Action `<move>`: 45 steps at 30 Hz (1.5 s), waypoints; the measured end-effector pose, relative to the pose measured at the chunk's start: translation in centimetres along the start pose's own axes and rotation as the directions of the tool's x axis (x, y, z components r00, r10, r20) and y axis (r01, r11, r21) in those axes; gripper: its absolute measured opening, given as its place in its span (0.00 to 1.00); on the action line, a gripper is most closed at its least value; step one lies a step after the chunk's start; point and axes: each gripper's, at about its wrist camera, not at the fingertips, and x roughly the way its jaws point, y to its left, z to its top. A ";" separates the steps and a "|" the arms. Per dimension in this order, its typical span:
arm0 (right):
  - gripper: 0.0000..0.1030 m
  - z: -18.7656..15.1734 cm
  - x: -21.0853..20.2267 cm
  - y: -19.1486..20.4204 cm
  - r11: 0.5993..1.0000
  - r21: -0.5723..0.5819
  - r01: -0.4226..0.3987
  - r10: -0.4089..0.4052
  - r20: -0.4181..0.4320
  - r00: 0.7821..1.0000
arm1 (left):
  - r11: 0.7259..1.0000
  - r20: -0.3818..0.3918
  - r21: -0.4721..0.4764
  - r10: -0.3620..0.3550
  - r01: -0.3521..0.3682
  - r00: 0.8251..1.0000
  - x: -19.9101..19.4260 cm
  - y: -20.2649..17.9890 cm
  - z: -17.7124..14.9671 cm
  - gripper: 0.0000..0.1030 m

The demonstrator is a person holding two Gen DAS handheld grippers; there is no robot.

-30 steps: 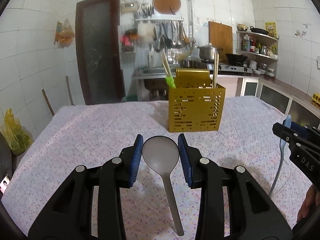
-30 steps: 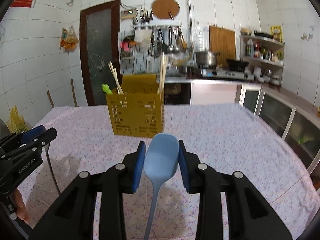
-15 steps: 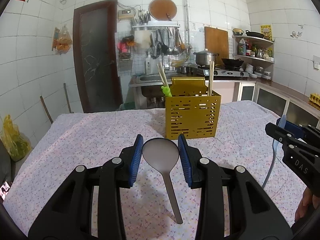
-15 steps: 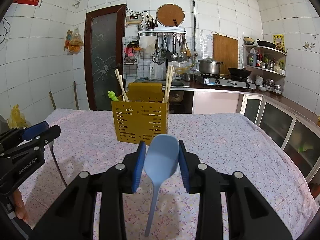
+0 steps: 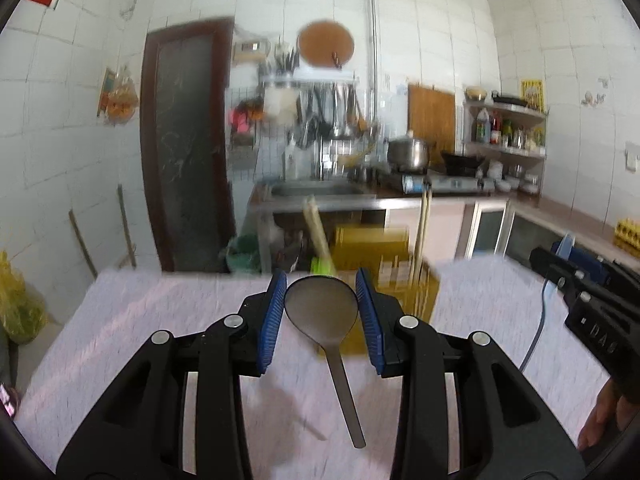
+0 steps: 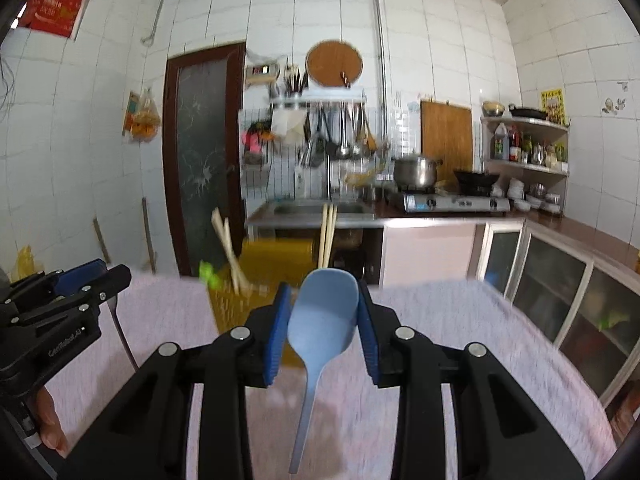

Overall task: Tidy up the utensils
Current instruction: 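Lift both spoons and carry them over the yellow holder, then lower both spoons into the holder and open both tools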

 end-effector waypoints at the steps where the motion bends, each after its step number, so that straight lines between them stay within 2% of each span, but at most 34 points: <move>1: 0.32 1.4 0.8 0.0 1.000 -0.007 0.001 -0.001 0.021 1.000 | 1.000 0.027 -0.002 -0.004 0.004 1.000 0.6 -0.2 1.6 0.34; 6: 0.32 6.4 4.6 -0.5 1.000 -0.001 0.000 0.000 0.096 0.995 | 1.000 0.099 -0.024 -0.014 0.016 0.995 4.4 -0.6 7.9 0.34; 11: 0.32 8.9 9.4 -0.5 1.000 0.004 -0.008 0.007 0.128 0.992 | 1.000 0.139 0.025 0.003 -0.006 0.990 9.0 -1.9 10.1 0.34; 15: 0.32 7.7 13.3 -0.3 0.999 0.024 -0.024 0.021 0.106 0.994 | 0.998 0.130 0.054 0.018 -0.026 0.991 13.2 -2.5 9.0 0.34; 19: 0.32 4.6 16.7 0.0 1.000 0.015 -0.024 0.023 0.039 0.999 | 0.998 0.058 0.057 0.023 -0.026 0.998 16.9 -1.9 6.2 0.34; 24: 0.33 2.1 18.2 -0.3 1.000 0.009 -0.020 0.020 -0.017 1.000 | 0.998 -0.001 0.048 0.045 -0.045 0.999 18.2 -0.7 4.3 0.35; 25: 0.34 1.9 18.2 -0.4 1.000 0.006 -0.012 0.012 -0.027 1.000 | 0.998 -0.009 0.044 0.046 -0.046 0.999 18.0 -0.4 4.2 0.40; 27: 0.52 1.8 17.5 -0.6 1.000 -0.003 0.013 -0.013 -0.045 0.999 | 0.998 -0.021 0.044 0.054 -0.053 0.998 17.2 0.2 4.2 0.47; 29: 0.57 2.0 16.2 -1.1 1.000 0.004 0.024 -0.024 -0.060 0.998 | 0.997 -0.026 0.044 0.065 -0.064 0.998 15.4 1.0 4.3 0.52; 31: 0.58 2.3 14.2 -1.9 0.999 0.018 0.028 -0.027 -0.069 0.997 | 0.996 -0.024 0.040 0.080 -0.079 0.997 13.2 1.7 4.3 0.69; 34: 0.70 1.9 10.4 -2.7 0.999 0.032 0.018 -0.016 -0.078 0.997 | 0.996 -0.014 0.021 0.085 -0.085 0.996 8.9 3.0 3.8 0.84; 36: 0.80 1.0 7.5 -3.0 0.999 0.045 0.000 0.004 -0.085 0.996 | 0.996 -0.025 0.010 0.086 -0.086 0.996 6.1 3.7 2.9 0.90; 38: 0.86 -0.3 4.4 -3.1 0.998 0.058 -0.023 0.029 -0.094 0.995 | 0.995 -0.024 0.003 0.098 -0.098 0.995 2.8 4.4 1.6 0.95; 41: 0.93 -2.8 0.4 -2.5 0.998 0.055 -0.026 0.032 -0.104 0.994 | 0.996 -0.024 -0.005 0.085 -0.086 0.996 -1.6 4.7 -1.1 0.95; 45: 0.96 -6.8 -3.5 -1.4 0.999 0.037 -0.006 0.010 -0.125 0.992 | 0.996 -0.036 -0.044 0.073 -0.075 0.997 -5.7 4.9 -5.2 0.95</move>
